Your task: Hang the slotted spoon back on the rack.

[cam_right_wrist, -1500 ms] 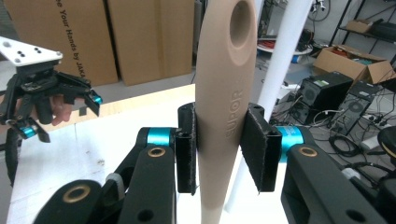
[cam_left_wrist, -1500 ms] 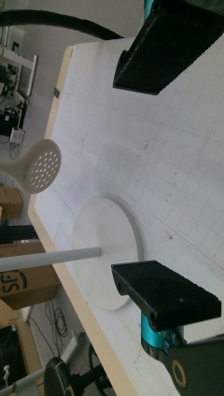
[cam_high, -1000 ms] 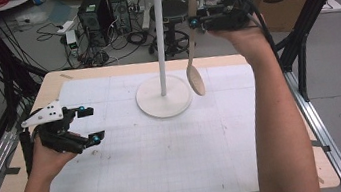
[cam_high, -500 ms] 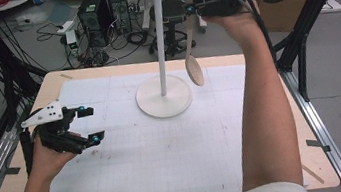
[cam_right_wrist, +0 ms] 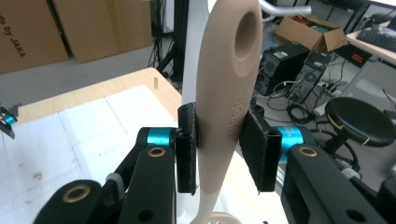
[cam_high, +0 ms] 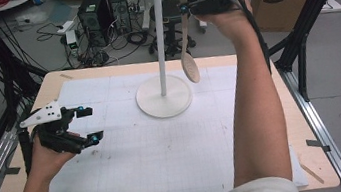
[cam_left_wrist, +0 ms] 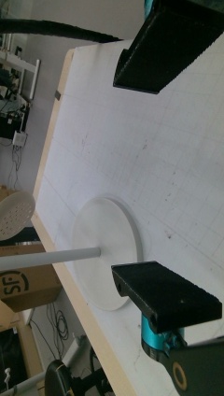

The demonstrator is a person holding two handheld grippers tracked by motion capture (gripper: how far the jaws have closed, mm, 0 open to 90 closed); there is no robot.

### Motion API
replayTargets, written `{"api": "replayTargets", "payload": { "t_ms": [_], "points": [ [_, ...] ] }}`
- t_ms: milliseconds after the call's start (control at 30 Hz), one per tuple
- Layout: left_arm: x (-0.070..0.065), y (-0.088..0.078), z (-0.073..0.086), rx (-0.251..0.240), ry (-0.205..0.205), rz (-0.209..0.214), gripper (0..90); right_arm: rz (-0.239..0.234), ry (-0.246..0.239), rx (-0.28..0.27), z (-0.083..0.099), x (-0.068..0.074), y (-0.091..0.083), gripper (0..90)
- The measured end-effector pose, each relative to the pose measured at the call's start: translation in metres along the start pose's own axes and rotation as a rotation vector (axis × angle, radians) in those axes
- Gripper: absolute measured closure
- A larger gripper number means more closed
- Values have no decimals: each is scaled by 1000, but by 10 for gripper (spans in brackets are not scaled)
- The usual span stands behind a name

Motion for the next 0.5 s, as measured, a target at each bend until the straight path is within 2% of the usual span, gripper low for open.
{"api": "replayTargets", "payload": {
  "t_ms": [300,500],
  "points": [
    [0,0,0,-5,-2,1,100,13,-11,31,0,1,8,679],
    [0,-1,0,-3,-4,1,100,17,-5,30,-1,1,12,679]
  ]
}}
Point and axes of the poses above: each handheld gripper's, and its own axes: y roughly forward along the jaws, z roughly out of its underside, x roughly to its left, the point moved 8 cm from there along y, roughly forward along the jaws, and after that the axes turned 15 degrees about -x, right-handed, at the moved point
